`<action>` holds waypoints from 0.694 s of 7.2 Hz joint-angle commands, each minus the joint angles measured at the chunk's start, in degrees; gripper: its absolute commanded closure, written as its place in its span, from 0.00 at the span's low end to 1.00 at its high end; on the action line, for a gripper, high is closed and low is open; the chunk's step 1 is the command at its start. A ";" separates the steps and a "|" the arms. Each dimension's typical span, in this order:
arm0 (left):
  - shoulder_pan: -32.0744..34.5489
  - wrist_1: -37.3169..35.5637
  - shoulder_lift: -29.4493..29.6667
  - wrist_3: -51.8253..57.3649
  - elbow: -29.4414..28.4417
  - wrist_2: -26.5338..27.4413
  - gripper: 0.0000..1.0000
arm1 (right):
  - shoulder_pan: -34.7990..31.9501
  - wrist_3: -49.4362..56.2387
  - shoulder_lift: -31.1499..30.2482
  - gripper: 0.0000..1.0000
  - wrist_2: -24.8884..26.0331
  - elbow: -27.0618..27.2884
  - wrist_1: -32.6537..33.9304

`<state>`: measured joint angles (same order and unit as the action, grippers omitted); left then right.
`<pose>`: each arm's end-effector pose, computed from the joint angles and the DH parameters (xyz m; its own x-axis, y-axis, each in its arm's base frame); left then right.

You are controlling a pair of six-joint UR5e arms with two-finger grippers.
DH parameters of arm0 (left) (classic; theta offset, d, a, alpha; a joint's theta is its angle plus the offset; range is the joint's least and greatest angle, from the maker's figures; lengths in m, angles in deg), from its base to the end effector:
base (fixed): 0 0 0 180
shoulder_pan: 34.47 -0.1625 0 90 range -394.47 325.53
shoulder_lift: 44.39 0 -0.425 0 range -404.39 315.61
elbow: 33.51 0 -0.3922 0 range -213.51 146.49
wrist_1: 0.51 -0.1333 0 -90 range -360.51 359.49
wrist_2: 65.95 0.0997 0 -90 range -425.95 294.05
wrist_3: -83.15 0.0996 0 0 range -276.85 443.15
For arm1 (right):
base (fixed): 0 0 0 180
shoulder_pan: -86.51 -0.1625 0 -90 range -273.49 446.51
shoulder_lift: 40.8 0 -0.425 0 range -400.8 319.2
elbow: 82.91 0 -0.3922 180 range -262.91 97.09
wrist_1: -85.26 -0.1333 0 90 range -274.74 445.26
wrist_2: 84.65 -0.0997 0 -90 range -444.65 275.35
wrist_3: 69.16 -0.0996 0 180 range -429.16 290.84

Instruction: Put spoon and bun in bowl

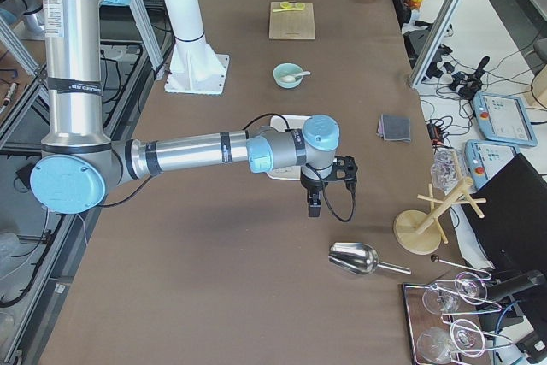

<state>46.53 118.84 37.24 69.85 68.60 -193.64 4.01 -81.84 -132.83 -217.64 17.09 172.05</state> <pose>-0.0002 -0.4618 0.5690 0.7400 0.2509 -0.6241 0.0402 0.9096 0.4135 0.0015 -0.4897 0.5850 0.7188 -0.0075 0.6952 -0.0305 0.9986 0.0423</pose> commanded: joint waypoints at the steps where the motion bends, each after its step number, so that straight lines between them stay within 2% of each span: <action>1: 3.96 -2.18 -0.50 0.38 -2.35 -0.36 0.02 | -3.19 6.49 -0.69 0.00 -0.68 0.01 4.67; 3: 5.65 -8.76 0.19 0.55 -1.31 -0.54 0.02 | -4.25 7.67 -1.74 0.00 -2.18 0.28 6.02; 5: 5.66 -9.05 0.55 0.38 -1.21 -0.11 0.02 | -4.16 7.50 -1.40 0.00 -2.18 0.37 5.76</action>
<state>52.04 110.47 37.46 70.36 67.44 -194.04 -0.09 -74.42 -134.21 -219.69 17.35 177.86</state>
